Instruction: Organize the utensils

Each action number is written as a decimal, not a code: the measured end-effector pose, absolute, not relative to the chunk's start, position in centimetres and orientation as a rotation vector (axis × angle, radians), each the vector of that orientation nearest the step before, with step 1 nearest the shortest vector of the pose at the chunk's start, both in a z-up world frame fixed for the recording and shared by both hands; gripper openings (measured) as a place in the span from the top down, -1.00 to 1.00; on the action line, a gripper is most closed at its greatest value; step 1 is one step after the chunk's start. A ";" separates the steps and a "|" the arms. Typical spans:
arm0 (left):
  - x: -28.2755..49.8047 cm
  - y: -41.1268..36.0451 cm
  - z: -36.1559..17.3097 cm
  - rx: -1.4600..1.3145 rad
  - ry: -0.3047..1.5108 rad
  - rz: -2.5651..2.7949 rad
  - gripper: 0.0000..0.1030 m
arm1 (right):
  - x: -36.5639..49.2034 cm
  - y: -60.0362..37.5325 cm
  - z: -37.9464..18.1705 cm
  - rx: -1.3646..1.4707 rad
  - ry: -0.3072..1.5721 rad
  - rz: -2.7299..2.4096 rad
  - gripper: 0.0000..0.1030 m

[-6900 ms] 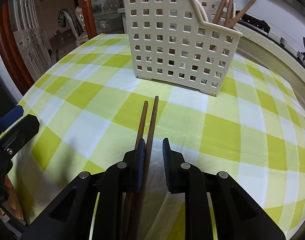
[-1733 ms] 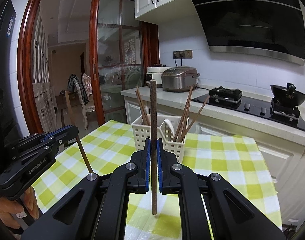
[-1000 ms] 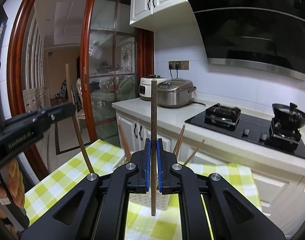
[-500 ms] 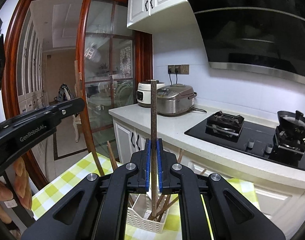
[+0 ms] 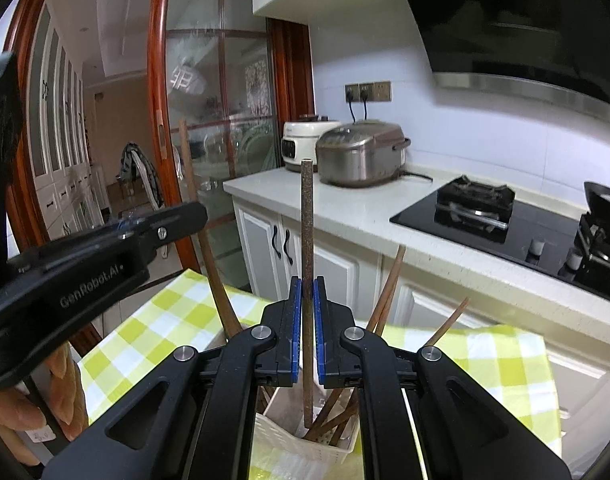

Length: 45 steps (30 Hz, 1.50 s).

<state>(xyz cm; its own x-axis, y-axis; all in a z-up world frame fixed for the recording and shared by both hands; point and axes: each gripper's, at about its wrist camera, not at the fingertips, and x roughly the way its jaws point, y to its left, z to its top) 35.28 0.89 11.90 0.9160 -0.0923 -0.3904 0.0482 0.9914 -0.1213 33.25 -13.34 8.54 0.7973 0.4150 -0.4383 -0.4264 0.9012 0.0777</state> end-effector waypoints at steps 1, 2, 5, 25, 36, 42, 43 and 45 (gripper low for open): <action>35.5 1.0 11.4 -0.115 0.418 -0.073 0.89 | 33.4 -13.2 8.2 -0.023 0.476 0.453 0.88; 35.8 1.0 11.1 -0.118 0.424 -0.073 0.89 | 33.7 -13.2 7.9 -0.020 0.488 0.453 0.88; 36.2 1.3 10.2 -0.121 0.438 -0.061 0.88 | 34.6 -13.0 7.0 -0.002 0.528 0.457 0.86; 29.7 3.7 13.1 -0.114 0.271 0.064 -0.91 | 30.9 -15.5 9.1 -0.003 0.463 0.380 0.04; 23.7 4.2 13.8 -0.092 0.232 0.100 -0.91 | 24.4 -17.6 9.5 -0.005 0.371 0.323 -0.60; 20.0 4.0 12.3 -0.112 0.209 0.083 -0.91 | 21.2 -18.8 8.6 0.029 0.370 0.324 -0.65; 19.6 3.9 12.0 -0.107 0.210 0.082 -0.91 | 20.9 -19.0 8.6 0.026 0.369 0.323 -0.65; 18.5 3.4 11.2 -0.075 0.208 0.077 -0.91 | 19.8 -19.3 8.2 0.024 0.363 0.321 -0.65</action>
<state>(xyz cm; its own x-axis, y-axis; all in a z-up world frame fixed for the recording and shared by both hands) 18.49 3.43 11.20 0.9755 0.0687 -0.2090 -0.0842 0.9943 -0.0661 19.82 -19.34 8.22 0.8849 0.3129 -0.3450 -0.3043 0.9492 0.0803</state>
